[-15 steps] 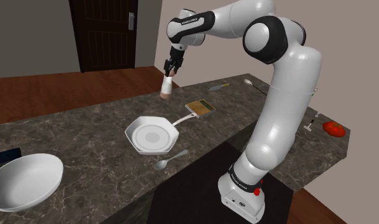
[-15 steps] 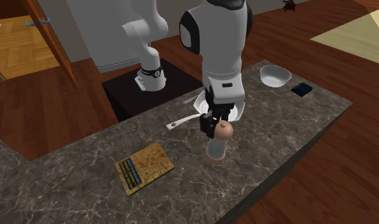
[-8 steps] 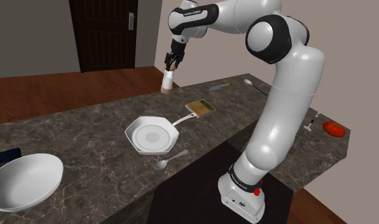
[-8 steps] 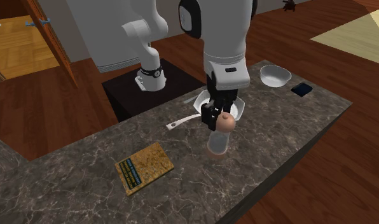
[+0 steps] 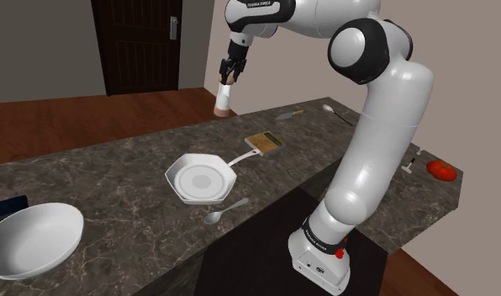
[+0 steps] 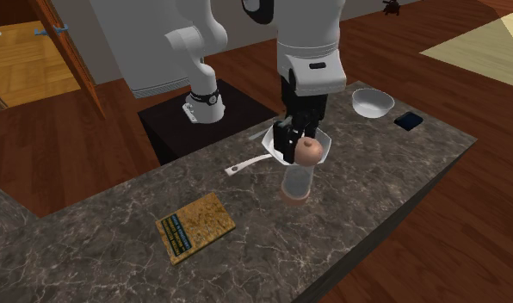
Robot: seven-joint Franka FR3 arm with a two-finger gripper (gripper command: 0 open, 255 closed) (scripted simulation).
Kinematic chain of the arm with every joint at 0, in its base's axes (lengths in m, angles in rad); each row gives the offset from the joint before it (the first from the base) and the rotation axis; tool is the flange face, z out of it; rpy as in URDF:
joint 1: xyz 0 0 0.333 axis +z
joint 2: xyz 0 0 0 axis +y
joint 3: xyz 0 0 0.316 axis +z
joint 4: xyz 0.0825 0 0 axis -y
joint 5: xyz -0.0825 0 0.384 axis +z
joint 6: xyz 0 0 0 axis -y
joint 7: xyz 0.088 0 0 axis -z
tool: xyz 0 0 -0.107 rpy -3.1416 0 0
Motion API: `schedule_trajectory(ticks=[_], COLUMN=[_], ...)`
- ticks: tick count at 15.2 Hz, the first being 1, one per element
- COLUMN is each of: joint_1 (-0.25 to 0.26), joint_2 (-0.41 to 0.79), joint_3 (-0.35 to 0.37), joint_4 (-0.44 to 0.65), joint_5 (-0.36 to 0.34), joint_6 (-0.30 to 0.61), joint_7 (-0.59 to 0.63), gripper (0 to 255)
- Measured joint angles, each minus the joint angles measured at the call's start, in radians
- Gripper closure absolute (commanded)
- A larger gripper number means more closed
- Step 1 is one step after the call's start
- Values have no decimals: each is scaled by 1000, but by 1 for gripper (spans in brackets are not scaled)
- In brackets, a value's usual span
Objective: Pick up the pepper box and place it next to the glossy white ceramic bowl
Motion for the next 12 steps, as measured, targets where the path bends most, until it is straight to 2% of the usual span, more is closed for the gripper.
schedule_trajectory(ticks=[12], joint_1=[-5], joint_2=[5], joint_3=[-2], joint_4=[167], joint_5=[-2], joint_6=[-161], joint_7=[7], gripper=[255])
